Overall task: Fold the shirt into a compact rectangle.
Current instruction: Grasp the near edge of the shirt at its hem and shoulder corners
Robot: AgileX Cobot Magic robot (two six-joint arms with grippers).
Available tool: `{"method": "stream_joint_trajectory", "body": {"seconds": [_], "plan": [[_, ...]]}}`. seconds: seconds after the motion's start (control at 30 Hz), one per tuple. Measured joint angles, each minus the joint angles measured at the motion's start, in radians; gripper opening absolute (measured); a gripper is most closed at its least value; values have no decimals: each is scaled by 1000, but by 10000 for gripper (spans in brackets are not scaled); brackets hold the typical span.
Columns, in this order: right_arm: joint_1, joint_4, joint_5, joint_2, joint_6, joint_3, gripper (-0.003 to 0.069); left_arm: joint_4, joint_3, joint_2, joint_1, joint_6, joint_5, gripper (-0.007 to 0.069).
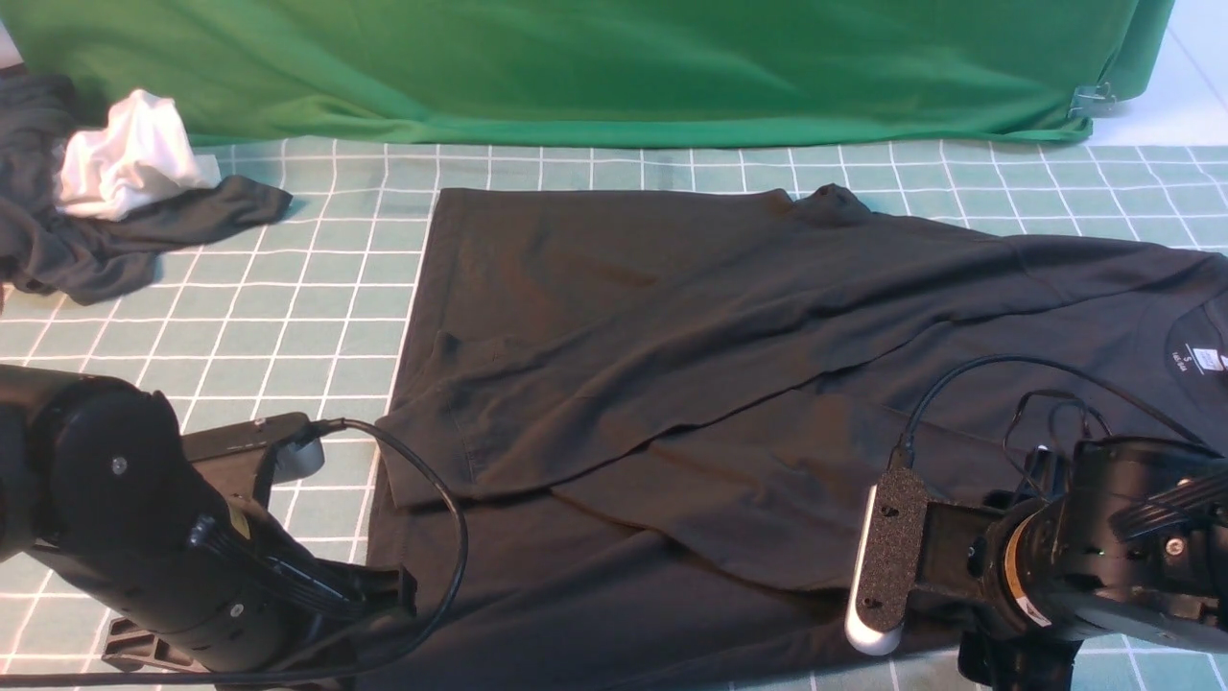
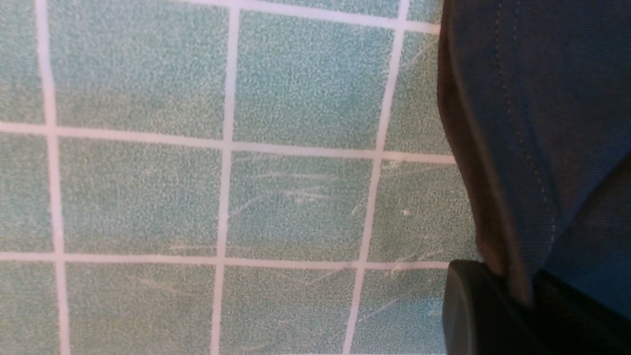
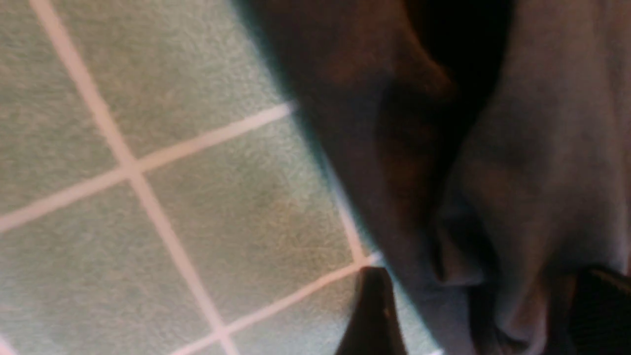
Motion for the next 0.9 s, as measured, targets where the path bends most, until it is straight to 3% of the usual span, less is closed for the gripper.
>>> {"method": "stream_joint_trajectory", "body": {"seconds": [0.2,0.37,0.4,0.53,0.63,0.83,0.9], "plan": [[0,-55,2,12,9,0,448,0,0,0,0,5,1,15],[0,-79,-11,17,9,0,279,0,0,0,0,10,1,15],[0,-79,-12,17,9,0,279,0,0,0,0,9,1,15],[0,-84,-20,45,10,-1,118,0,0,0,0,19,1,15],[2,-84,-8,45,10,-1,57,0,0,-1,0,31,2,15],[13,9,76,-24,-1,-16,43,8,-36,-41,0,44,49,15],[13,111,114,-68,-47,-4,43,11,-41,-70,0,55,65,15]]}}
